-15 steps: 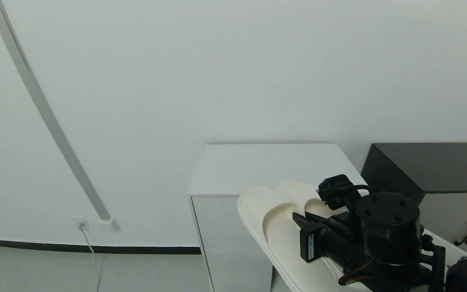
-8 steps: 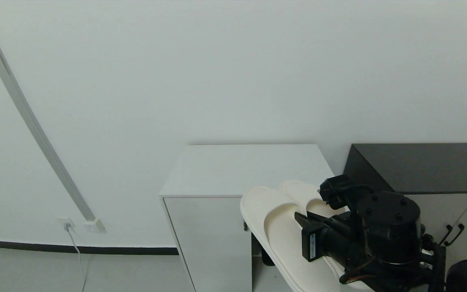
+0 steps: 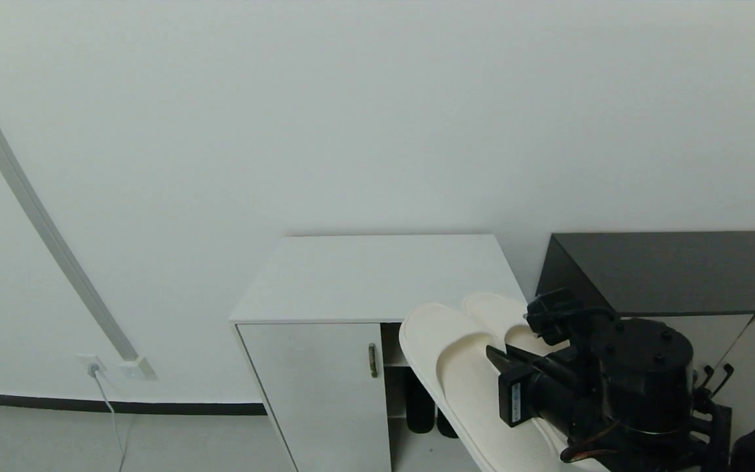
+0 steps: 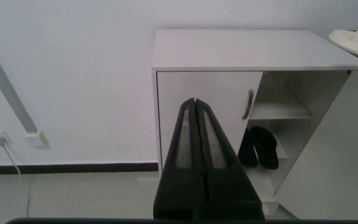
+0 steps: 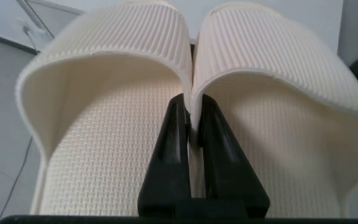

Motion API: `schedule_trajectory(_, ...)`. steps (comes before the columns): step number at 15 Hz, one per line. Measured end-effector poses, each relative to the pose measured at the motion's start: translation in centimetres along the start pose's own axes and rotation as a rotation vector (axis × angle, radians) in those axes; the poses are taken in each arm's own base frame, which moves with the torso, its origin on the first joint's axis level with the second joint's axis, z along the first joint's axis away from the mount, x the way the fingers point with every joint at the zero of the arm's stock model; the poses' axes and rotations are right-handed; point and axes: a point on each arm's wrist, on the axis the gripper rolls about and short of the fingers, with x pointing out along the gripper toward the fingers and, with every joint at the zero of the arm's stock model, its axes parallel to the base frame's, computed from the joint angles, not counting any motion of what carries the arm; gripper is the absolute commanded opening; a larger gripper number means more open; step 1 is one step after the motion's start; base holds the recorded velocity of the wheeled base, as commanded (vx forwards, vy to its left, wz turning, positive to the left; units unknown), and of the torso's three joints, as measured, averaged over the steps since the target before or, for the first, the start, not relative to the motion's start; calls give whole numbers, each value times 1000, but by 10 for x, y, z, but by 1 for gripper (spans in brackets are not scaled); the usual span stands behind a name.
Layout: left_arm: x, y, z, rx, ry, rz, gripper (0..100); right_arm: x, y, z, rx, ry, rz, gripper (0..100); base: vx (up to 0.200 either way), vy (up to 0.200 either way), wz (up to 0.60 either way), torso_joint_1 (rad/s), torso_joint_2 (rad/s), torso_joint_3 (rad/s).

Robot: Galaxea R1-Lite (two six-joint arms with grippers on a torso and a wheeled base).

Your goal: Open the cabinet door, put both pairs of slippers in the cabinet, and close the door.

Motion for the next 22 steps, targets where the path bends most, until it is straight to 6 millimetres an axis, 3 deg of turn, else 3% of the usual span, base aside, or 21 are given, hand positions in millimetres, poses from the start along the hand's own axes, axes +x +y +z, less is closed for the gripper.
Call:
schedule_trajectory(8,0,0,0,1,0,0,0,2,-1,-8,-9,20,-3,0,0,0,0,-6,8,9)
schedule_trajectory(22,0,0,0,0,0,0,0,3,0,-13,-18,39,3,0,0,0,0,-154,351,186)
